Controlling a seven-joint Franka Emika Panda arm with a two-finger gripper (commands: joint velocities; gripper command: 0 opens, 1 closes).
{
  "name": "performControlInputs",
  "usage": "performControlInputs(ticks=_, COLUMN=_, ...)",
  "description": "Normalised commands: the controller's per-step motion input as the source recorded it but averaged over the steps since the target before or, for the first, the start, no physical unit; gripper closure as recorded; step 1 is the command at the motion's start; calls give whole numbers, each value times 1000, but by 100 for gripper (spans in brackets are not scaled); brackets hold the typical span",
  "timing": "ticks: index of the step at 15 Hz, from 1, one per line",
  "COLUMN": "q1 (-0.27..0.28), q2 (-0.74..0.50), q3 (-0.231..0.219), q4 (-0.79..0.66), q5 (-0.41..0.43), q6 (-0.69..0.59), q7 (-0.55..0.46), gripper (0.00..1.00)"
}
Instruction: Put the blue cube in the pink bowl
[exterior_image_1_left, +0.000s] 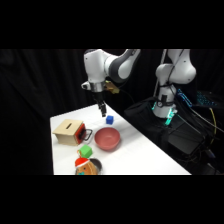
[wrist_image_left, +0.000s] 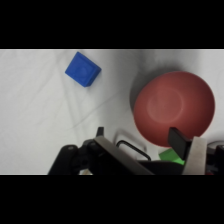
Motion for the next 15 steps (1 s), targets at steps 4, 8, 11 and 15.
performControlInputs(ticks=4, q1=-92, q2=-324, q3=-61, q4=-402, q5=93, q6=236, q7=-121, gripper=0)
performControlInputs(ticks=8, q1=-106, q2=-271, q3=-75, q4=-353, q5=119, q6=262, q7=-125, gripper=0)
performControlInputs(ticks=11, q1=-107, q2=-200, q3=-77, q4=-306, q5=168, q6=282, q7=-131, gripper=0)
performControlInputs(ticks=15, q1=-89, q2=-156, q3=-52, q4=-279, q5=271, q6=292, q7=-150, gripper=0)
